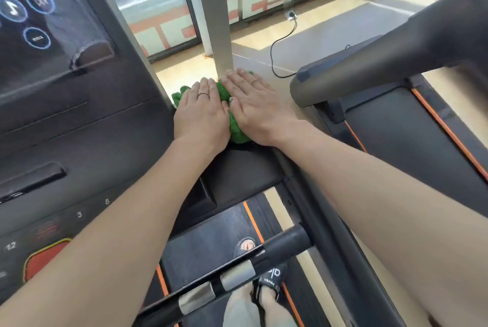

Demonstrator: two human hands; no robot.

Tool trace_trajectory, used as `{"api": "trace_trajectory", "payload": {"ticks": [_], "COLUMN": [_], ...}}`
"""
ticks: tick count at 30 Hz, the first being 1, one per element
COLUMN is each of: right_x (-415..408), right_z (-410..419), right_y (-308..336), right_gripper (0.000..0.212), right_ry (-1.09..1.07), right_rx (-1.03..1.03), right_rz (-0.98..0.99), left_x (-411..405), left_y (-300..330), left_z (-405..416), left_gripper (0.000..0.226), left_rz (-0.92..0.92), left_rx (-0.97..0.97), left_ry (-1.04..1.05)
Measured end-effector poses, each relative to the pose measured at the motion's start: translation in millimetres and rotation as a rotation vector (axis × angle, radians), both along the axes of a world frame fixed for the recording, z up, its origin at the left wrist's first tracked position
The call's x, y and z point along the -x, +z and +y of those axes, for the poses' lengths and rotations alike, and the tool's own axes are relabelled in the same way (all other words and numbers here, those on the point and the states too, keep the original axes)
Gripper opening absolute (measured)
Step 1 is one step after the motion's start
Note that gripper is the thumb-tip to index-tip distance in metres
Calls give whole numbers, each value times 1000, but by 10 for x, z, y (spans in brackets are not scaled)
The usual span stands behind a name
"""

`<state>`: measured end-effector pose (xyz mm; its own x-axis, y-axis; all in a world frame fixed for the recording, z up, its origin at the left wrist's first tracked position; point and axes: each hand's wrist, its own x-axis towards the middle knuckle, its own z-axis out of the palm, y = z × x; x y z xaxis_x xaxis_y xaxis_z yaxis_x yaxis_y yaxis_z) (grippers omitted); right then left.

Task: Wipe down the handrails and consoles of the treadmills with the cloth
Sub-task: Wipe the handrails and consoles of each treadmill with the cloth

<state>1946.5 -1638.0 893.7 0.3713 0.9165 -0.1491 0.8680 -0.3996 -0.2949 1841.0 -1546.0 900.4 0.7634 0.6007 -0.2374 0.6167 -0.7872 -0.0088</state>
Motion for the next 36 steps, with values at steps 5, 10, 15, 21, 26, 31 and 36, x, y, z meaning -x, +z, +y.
{"api": "trace_trajectory", "payload": {"ticks": [5, 10, 15, 21, 26, 31, 36], "right_x": [71, 317, 557, 1058, 1469, 1199, 835], "right_z": [-501, -1119, -1632, -2646, -3129, -2731, -2092], "right_y": [-52, -11, -36, -91, -121, -126, -88], "right_gripper": [55, 50, 49, 51, 60, 63, 50], "right_ry": [-178, -426, -543, -534, -385, -330, -275], "right_rx": [-152, -250, -300, -303, -197, -180, -224], "right_rz": [236, 527, 655, 668, 437, 439, 495], "left_x": [-33, 30, 263, 761, 1247, 1037, 708], "left_y": [-28, -75, -153, -462, -427, -328, -99], "left_z": [-449, -973, -1514, -2447, -2877, -2727, -2325], "left_gripper": [62, 62, 61, 62, 61, 69, 24], "left_rz": [-38, -115, -180, -285, -327, -301, -251], "left_rx": [3, 30, 26, 88, 104, 167, 539], "left_ry": [-96, -149, -182, -230, -212, 4, 292]}}
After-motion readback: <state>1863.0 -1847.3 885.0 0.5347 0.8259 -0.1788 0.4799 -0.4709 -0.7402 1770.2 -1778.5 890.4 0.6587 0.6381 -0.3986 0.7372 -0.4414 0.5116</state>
